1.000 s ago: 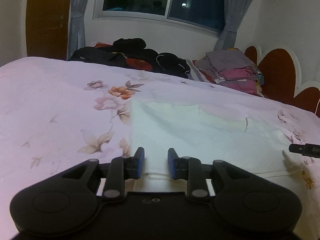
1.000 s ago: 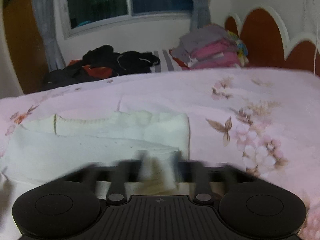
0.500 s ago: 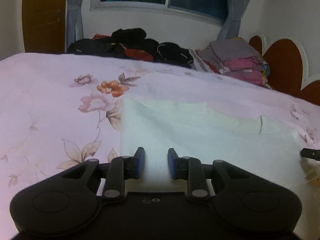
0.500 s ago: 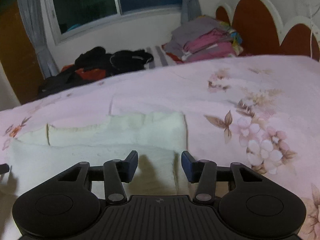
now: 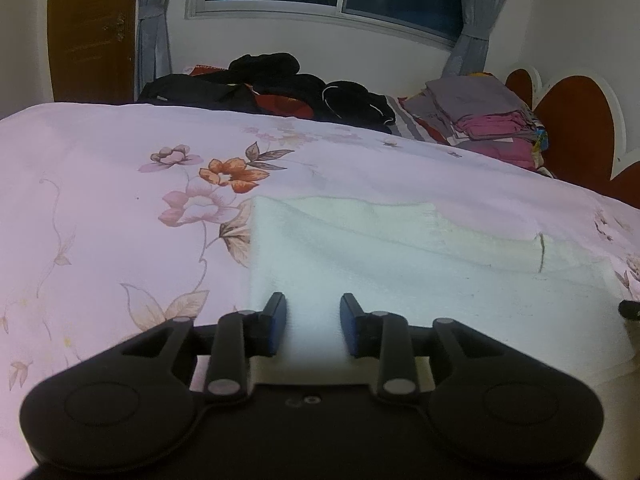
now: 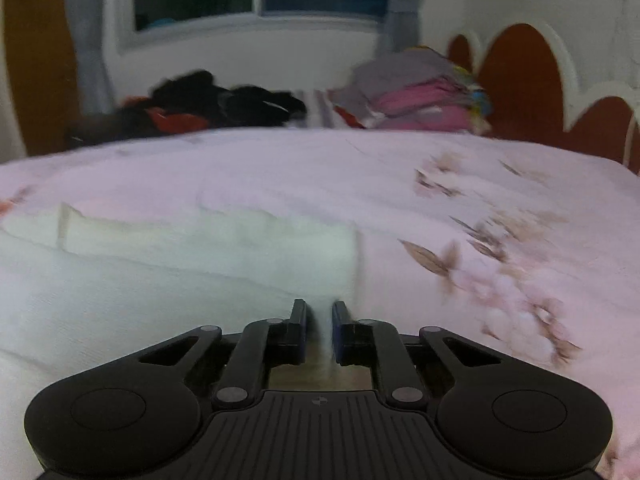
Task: Fold small clothes
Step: 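Open both grippers and release the folded side onto the sweater, then move both grippers over the hem end of the folded cream sweater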
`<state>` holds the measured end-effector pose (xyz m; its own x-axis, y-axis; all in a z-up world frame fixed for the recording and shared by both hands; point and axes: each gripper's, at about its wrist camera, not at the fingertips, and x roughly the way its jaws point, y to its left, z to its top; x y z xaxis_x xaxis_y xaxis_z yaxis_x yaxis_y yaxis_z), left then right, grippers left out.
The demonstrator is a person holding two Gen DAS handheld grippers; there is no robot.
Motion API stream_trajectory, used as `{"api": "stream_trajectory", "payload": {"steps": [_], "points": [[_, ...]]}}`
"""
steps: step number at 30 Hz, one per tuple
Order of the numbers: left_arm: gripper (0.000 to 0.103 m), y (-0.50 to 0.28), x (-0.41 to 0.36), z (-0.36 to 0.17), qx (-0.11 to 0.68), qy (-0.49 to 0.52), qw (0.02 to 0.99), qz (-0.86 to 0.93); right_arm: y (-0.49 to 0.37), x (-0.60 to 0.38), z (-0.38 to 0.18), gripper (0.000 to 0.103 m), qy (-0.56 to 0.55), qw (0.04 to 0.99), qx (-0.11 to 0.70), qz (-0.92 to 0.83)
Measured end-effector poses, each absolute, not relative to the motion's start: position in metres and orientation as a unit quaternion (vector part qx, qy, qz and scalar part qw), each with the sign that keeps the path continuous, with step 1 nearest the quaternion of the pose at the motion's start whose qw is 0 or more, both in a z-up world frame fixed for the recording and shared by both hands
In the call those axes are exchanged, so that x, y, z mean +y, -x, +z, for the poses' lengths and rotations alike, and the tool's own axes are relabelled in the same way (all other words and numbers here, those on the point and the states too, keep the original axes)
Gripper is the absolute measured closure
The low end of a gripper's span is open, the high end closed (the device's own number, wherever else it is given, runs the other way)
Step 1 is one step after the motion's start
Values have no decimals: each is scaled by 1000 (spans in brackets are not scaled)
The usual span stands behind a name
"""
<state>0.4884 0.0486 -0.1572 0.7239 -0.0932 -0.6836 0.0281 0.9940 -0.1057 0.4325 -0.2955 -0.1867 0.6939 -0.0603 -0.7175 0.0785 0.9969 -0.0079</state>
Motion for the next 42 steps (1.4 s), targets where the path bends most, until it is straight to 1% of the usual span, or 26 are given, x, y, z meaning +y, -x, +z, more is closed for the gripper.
{"api": "stream_trajectory", "payload": {"steps": [2, 6, 9, 11, 15, 16, 18, 19, 20, 21, 22, 24, 30, 31, 32, 34, 42], "points": [[74, -488, 48, -156, 371, 47, 927, -31, -430, -295, -181, 90, 3, 925, 377, -54], [73, -490, 44, -153, 366, 45, 929, -34, -424, -291, -168, 90, -40, 935, 353, -23], [69, -493, 40, -156, 370, 36, 928, -33, -429, -278, -171, 90, -47, 927, 373, 12], [64, -497, 42, -160, 377, 38, 925, -29, -436, -275, -180, 90, -56, 918, 393, 19], [63, -494, 43, -157, 382, 35, 923, -25, -437, -291, -183, 90, -96, 912, 398, 5], [64, -493, 41, -156, 384, 29, 923, -23, -437, -291, -180, 89, -93, 912, 399, 2], [64, -488, 39, -153, 387, 30, 921, -21, -431, -283, -172, 86, -74, 917, 392, 6], [64, -487, 39, -152, 387, 31, 921, -19, -426, -280, -168, 71, -73, 919, 388, 10], [64, -484, 38, -150, 387, 31, 921, -17, -422, -277, -166, 59, -75, 920, 384, 13], [64, -482, 37, -148, 387, 32, 921, -18, -420, -275, -163, 42, -75, 922, 380, 14], [64, -480, 36, -146, 387, 33, 921, -20, -417, -272, -163, 41, -72, 923, 377, 18], [64, -475, 33, -142, 385, 33, 922, -26, -416, -267, -164, 41, -59, 922, 381, 18], [62, -460, 18, -138, 385, 32, 921, -48, -405, -266, -167, 41, -65, 920, 386, 24], [62, -458, 15, -140, 389, 30, 920, -51, -403, -264, -166, 42, -61, 920, 386, 29], [62, -456, 13, -142, 390, 28, 919, -52, -401, -263, -166, 48, -58, 920, 387, 32], [62, -453, 10, -145, 392, 22, 918, -53, -398, -261, -167, 54, -55, 918, 390, 38], [59, -454, 9, -155, 399, -1, 915, -61, -395, -271, -181, 57, -42, 912, 406, 30]]}}
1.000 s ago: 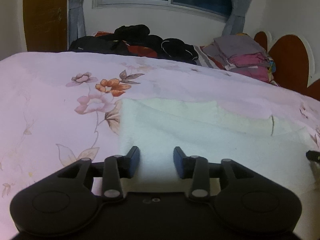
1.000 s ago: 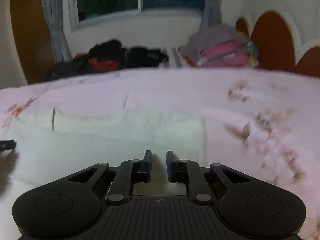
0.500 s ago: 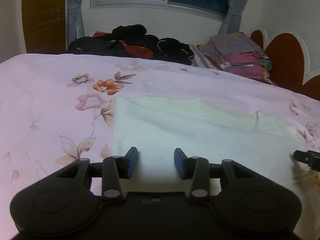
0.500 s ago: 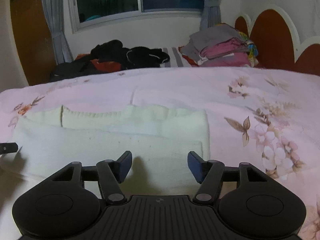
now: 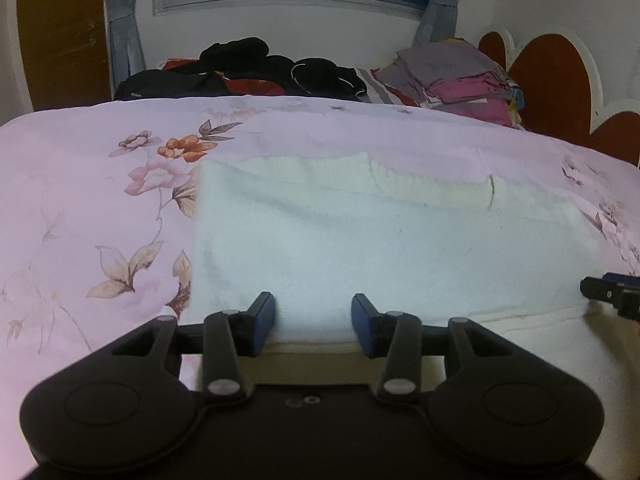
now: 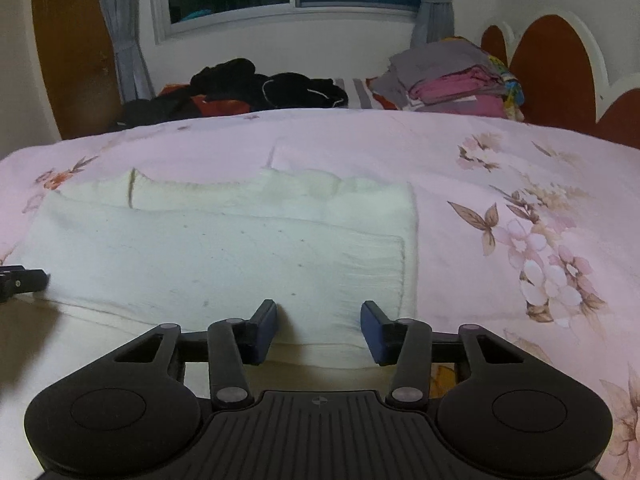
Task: Fold small clothes
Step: 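Move both grippers over the hem end of the folded cream sweater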
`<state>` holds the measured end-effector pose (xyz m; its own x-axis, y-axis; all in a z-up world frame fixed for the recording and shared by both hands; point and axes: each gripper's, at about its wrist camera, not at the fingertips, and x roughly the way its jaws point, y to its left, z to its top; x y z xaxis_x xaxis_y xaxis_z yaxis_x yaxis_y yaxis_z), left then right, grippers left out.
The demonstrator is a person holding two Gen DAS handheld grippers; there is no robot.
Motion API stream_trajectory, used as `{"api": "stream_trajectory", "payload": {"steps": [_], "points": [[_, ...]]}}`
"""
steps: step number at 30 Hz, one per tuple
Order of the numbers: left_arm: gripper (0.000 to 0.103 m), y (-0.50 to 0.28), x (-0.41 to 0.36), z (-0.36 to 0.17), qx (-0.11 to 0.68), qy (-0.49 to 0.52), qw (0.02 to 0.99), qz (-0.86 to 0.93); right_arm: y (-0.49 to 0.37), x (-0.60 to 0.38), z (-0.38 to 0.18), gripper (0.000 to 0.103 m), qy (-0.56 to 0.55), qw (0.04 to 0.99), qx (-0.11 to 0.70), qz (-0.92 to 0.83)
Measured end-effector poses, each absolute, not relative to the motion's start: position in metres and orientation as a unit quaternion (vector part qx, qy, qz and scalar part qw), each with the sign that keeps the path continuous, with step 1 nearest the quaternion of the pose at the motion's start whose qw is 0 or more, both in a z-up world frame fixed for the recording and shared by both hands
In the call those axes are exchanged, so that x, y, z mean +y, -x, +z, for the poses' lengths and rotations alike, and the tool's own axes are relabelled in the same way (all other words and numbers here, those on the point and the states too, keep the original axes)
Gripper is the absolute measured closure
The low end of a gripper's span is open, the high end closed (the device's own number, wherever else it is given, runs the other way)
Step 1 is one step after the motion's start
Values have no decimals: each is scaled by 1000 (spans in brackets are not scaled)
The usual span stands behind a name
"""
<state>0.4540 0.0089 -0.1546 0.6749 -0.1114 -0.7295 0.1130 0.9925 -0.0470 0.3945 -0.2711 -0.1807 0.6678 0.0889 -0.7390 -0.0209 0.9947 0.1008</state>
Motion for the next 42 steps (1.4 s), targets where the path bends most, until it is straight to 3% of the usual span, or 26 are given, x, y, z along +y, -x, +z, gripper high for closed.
{"api": "stream_trajectory", "payload": {"steps": [29, 30, 32, 42], "points": [[58, -433, -26, -137, 421, -49, 906, 3, -398, -272, -175, 54, 3, 899, 429, 90], [58, -427, -27, -135, 419, -49, 907, 1, -395, -273, -173, 51, -4, 898, 429, 95], [57, -414, -29, -130, 415, -52, 908, -4, -386, -269, -169, 22, -9, 897, 428, 108], [46, -346, -27, -101, 399, -46, 915, -39, -308, -265, -138, 21, -27, 902, 405, 147]]}}
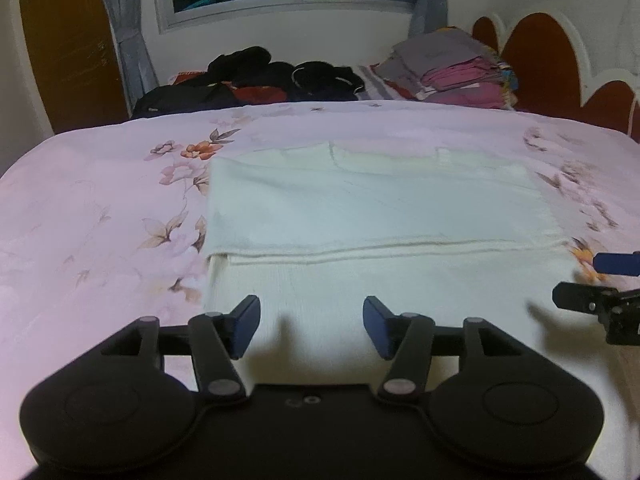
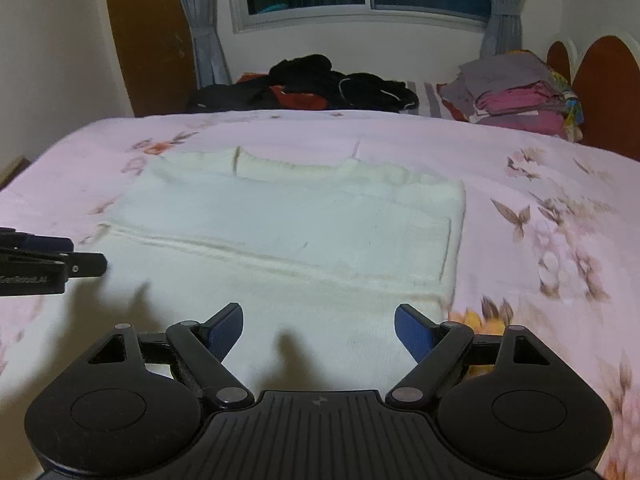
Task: Fold small clothes
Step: 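Move both grippers over the hem end of the folded cream sweater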
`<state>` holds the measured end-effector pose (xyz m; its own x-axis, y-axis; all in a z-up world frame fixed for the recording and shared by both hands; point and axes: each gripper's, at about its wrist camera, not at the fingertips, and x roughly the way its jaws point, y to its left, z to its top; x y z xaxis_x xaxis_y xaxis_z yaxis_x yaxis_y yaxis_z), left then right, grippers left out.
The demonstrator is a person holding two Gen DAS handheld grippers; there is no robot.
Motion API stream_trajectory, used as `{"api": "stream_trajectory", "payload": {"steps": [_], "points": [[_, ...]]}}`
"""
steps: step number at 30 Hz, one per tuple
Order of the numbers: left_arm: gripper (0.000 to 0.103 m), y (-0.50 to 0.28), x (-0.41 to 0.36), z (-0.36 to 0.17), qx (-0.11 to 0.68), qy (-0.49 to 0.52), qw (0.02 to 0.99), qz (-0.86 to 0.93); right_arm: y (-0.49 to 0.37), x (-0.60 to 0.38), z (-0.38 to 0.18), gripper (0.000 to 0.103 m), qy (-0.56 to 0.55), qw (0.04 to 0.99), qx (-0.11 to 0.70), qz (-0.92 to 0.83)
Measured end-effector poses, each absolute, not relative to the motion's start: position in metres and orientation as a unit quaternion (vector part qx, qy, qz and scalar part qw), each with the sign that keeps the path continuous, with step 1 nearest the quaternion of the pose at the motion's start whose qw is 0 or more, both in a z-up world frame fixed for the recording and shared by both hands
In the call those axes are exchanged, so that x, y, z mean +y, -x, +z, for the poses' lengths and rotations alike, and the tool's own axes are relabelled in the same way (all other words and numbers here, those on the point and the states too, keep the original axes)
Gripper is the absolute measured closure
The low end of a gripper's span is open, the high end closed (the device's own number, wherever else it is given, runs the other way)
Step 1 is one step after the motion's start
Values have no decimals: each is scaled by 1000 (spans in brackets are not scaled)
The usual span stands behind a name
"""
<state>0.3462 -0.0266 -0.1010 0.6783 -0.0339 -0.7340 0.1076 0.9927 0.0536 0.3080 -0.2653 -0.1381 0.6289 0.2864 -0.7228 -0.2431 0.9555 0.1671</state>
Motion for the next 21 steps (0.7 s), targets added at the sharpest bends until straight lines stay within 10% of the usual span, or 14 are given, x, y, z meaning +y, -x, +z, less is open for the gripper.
{"api": "stream_trajectory", "payload": {"steps": [21], "points": [[48, -189, 47, -105, 415, -27, 905, -89, -109, -266, -125, 21, -44, 893, 440, 85]]}}
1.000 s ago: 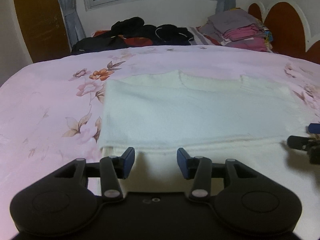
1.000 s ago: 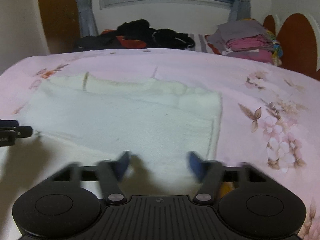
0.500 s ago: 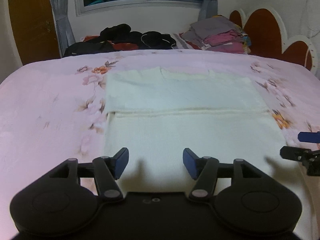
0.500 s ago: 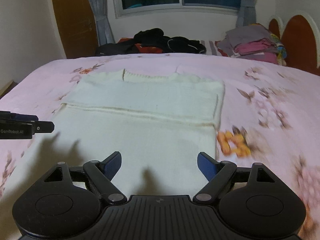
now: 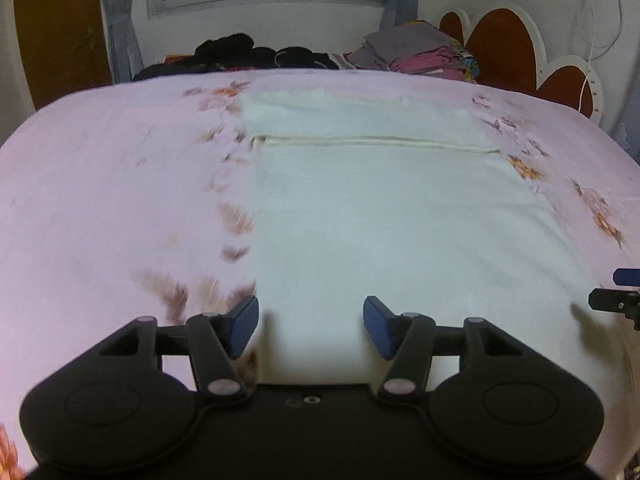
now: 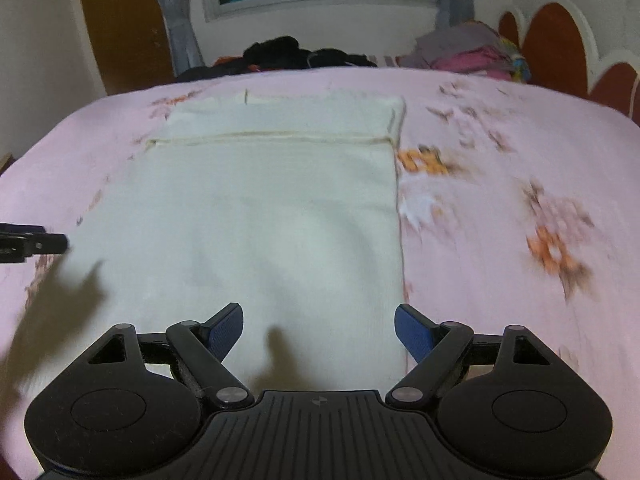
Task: Fold small clothes
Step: 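Move both grippers over the hem end of the folded cream sweater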
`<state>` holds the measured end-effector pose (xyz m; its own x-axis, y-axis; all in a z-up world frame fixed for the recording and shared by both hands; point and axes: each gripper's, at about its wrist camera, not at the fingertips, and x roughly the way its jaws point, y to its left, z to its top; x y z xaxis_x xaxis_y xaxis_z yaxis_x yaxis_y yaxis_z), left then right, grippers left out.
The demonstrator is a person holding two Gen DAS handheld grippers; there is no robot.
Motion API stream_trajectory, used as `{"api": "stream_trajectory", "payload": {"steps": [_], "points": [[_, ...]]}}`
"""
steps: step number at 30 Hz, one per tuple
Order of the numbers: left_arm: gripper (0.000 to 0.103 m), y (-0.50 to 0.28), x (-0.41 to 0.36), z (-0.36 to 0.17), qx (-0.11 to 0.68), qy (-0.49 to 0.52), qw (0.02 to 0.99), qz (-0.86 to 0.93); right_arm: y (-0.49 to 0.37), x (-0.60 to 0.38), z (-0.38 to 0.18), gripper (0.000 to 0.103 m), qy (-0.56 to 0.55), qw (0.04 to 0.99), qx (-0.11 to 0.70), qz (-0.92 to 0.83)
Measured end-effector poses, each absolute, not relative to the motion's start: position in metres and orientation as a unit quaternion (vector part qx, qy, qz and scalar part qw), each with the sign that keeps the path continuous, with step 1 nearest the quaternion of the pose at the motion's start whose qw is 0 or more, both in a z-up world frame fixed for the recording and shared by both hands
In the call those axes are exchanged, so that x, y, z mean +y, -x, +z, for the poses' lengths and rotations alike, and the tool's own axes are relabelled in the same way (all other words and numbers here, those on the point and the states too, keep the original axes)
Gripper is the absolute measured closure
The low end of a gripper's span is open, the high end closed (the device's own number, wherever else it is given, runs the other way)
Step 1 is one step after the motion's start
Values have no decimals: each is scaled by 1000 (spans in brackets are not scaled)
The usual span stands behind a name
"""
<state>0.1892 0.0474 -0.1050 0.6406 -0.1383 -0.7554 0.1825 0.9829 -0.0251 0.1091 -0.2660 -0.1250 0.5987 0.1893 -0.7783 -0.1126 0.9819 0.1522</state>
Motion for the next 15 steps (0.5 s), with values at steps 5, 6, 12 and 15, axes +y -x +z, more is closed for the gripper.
{"api": "stream_trajectory", "payload": {"steps": [5, 6, 12, 15], "points": [[49, -161, 64, -114, 430, -17, 899, -83, -85, -265, -130, 21, -48, 887, 453, 73], [50, -156, 67, -116, 433, -13, 897, -81, -80, -265, -130, 21, -49, 887, 454, 71], [61, -137, 86, -128, 464, 35, 881, -86, -61, -269, -134, 21, -49, 883, 463, 49], [62, -131, 87, -132, 468, 44, 877, -93, -55, -273, -138, 21, -51, 880, 471, 38]]}}
